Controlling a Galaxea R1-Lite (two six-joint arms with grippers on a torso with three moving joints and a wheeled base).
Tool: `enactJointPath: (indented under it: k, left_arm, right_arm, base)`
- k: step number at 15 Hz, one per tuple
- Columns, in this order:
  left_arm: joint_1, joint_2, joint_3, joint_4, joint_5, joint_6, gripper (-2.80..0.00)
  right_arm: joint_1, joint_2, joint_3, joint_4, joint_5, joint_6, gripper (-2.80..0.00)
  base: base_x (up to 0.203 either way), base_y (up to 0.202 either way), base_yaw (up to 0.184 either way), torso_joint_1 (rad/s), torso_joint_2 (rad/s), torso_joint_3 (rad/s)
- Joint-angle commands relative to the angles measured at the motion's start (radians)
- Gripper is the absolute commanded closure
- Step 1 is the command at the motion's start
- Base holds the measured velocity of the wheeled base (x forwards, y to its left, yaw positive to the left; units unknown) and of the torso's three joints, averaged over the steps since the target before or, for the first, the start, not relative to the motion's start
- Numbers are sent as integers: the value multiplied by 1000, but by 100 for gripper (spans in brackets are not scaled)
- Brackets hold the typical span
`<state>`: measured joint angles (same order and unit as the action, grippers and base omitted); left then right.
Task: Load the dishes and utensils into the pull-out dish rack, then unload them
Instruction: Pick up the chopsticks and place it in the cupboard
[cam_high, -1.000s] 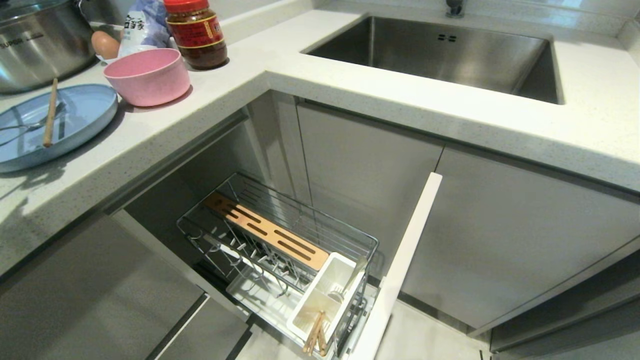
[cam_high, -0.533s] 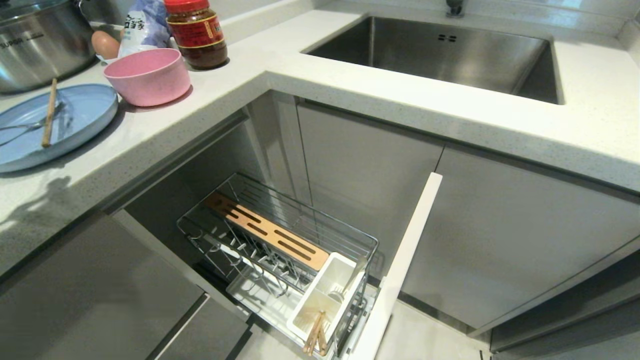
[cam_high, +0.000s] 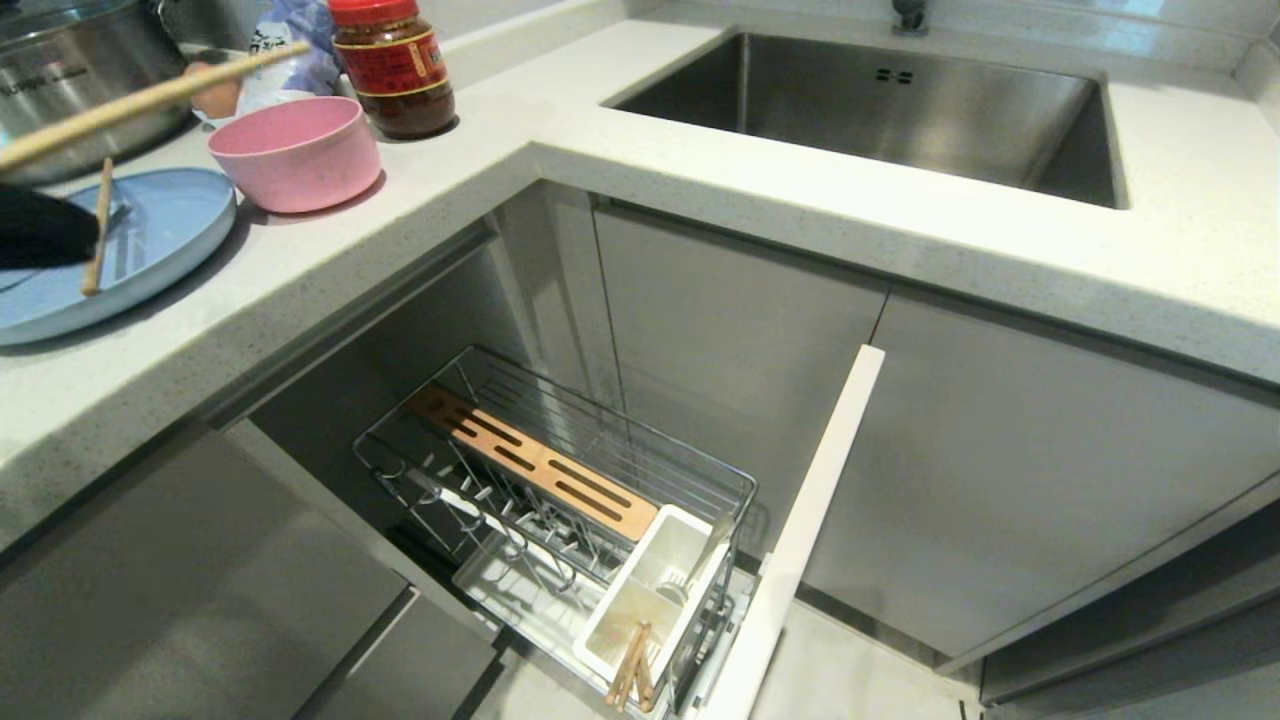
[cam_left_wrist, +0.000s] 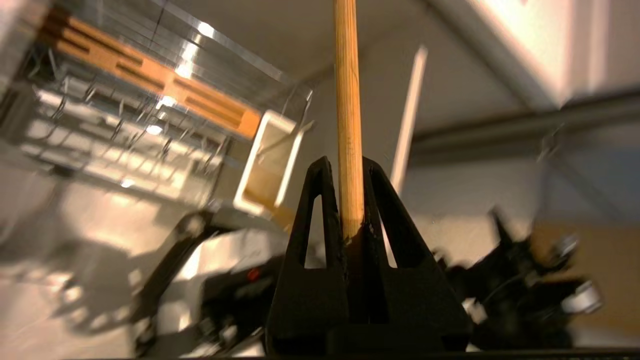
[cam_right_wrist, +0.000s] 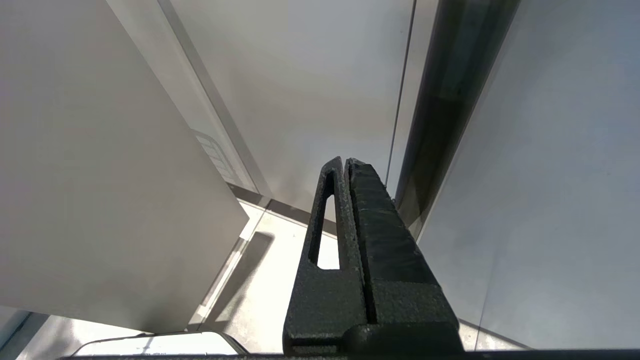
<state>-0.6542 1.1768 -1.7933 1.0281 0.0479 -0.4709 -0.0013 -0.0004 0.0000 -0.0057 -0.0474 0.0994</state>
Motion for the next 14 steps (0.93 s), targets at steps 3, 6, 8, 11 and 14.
enactJointPath:
  k: [3,6,8,11,14]
  left_arm:
    - [-19,23,190,48,-2,247,0]
    - [-24,23,344,51,-2,441,0]
    - [-29,27,435,44,-1,548,0]
    - [-50,85,517,39,5,635,0]
    - [-118,163,580,27,35,643,0]
  right_arm:
    - [0,-4,0,0,0,0,0]
    - [0,-4,0,0,0,0,0]
    - [0,-4,0,0,0,0,0]
    - [0,-4,0,0,0,0,0]
    - [0,-4,0,0,0,0,0]
  base:
    - [0,0,0,0,0,0]
    - [0,0,0,0,0,0]
    - [0,0,0,0,0,0]
    - [0,0,0,0,0,0]
    - [0,0,0,0,0,0]
